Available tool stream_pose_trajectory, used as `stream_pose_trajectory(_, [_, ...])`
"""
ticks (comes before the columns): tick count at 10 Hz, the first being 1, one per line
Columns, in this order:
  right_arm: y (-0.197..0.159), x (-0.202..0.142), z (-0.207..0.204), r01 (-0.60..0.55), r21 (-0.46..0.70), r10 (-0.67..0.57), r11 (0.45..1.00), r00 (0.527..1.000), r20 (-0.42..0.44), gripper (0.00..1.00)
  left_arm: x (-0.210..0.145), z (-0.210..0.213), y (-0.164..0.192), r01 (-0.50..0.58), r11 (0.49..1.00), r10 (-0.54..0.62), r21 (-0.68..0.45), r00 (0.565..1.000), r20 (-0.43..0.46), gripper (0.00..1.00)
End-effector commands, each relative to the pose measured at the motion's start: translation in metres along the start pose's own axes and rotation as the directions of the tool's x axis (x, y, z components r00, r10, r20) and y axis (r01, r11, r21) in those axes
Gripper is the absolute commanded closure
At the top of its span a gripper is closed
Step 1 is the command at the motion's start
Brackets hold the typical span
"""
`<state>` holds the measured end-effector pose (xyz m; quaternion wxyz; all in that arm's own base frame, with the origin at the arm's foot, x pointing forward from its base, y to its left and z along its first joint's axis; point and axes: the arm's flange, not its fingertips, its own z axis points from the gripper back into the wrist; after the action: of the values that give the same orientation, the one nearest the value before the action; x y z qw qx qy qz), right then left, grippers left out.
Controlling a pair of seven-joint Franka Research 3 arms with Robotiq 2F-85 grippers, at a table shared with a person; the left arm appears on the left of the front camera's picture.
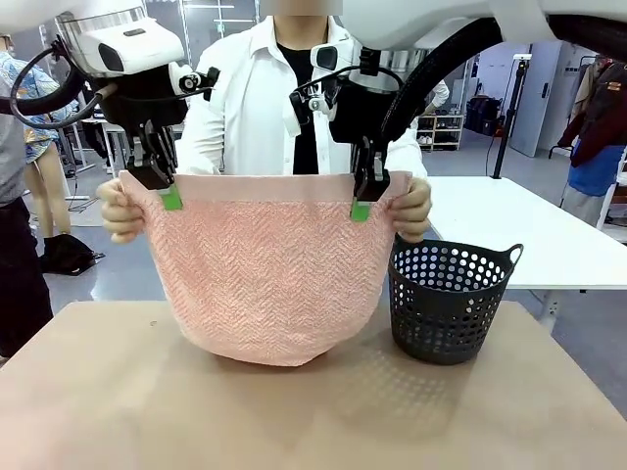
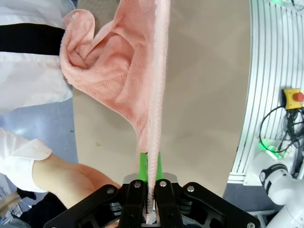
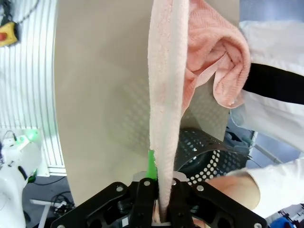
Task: Fold the towel.
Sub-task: Grab the top end of the 100 cm Hotel Towel extended by the human, then release the end of the 100 cm Hotel Towel you were holding and grab the top end of the folded side.
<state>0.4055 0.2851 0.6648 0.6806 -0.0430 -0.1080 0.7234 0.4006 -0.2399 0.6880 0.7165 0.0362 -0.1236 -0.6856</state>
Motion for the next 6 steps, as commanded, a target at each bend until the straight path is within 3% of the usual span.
stream_pose_trajectory(1, [0.0005,0.0005,0.0006,-0.012,-0.007,0.012,1.000,1.000,-0.010,1.00,0.0004,0.0009,-0.0008,0.002,1.000,-0.002,0.001,1.000,0.000,1.00])
stream_pose_trajectory(6, [0.0005,0.0005,0.0006,-0.012,-0.007,0.012,1.000,1.000,-0.010,1.00,0.0004,0.0009,-0.0008,0.002,1.000,-0.002,0.001,1.000,0.000,1.00])
